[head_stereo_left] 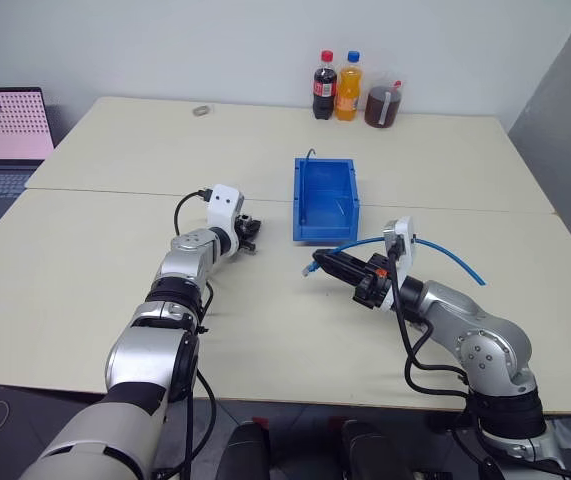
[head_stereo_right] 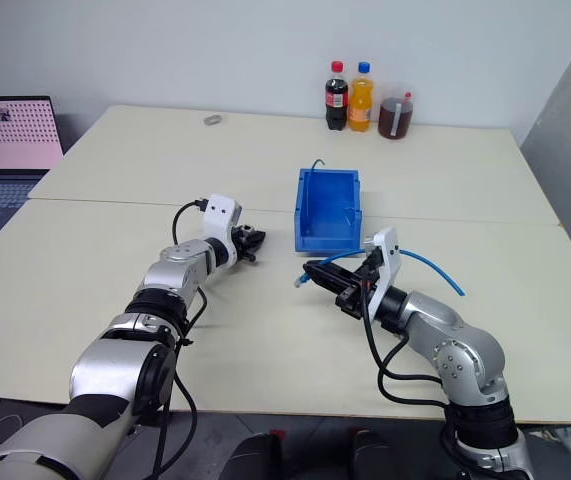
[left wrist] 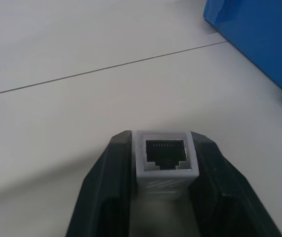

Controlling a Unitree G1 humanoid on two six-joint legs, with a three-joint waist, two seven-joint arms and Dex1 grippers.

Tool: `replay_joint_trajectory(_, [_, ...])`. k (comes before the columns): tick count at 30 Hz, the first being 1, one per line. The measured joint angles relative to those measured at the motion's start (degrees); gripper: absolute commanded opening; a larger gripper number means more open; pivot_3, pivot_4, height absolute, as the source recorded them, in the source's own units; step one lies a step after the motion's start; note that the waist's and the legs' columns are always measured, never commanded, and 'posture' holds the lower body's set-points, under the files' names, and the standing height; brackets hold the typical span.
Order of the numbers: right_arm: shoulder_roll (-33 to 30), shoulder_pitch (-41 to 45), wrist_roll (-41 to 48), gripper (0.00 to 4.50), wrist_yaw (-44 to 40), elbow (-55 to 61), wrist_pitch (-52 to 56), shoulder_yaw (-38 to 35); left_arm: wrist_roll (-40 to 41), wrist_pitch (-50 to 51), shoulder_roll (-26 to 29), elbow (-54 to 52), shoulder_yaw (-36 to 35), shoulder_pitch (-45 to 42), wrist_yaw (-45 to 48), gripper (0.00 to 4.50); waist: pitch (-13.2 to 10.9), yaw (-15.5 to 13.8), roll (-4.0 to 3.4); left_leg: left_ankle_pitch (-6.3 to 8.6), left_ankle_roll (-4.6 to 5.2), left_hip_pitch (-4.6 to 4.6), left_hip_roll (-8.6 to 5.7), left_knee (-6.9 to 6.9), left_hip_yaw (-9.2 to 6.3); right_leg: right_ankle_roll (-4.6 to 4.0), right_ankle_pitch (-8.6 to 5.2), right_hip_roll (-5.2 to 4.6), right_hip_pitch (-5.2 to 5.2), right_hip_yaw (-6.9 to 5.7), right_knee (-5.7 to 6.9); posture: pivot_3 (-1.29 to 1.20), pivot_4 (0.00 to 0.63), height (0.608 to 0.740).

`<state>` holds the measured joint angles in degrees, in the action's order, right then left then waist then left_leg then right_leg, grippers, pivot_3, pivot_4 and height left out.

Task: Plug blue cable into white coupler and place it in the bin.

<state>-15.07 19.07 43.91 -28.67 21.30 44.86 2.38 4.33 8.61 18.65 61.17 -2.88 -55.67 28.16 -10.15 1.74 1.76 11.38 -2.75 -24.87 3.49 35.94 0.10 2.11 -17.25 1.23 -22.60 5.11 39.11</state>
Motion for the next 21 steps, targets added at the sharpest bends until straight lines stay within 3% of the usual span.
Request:
replay_joint_trajectory(10, [0.0,0.0,-0.6,0.0,0.0,0.0,-0.1,0.2,0.0,-0.1,0.6,-2.9,0.2,2.1,3.8,0.81,0.0,0.0,0.0,0.0,-0.01,0.0,0.01,0.01,0.0,0.0,0.01,0.0,0.0,-0.01,0.03,0.0,0.15,0.74])
replay_joint_trajectory(14, [-4.4,-1.8,-0.6,0.0,-1.1,3.6,0.0,0.5,3.6,2.8,7.0,-27.8,6.5,17.7,24.5,0.81,0.0,0.7,-0.02,0.0,-0.08,0.0,0.07,-0.02,0.12,-0.07,-0.01,-0.09,-0.1,0.09,0.19,0.0,0.15,0.74])
replay_joint_trajectory(21, [-10.1,-4.6,0.0,0.0,-3.7,9.6,0.5,0.0,6.5,5.8,14.5,-48.3,12.8,24.6,41.1,0.81,0.0,0.0,-0.03,0.01,-0.04,0.1,0.03,0.1,0.0,-0.06,-0.13,0.0,-0.07,0.03,0.46,0.0,0.15,0.74])
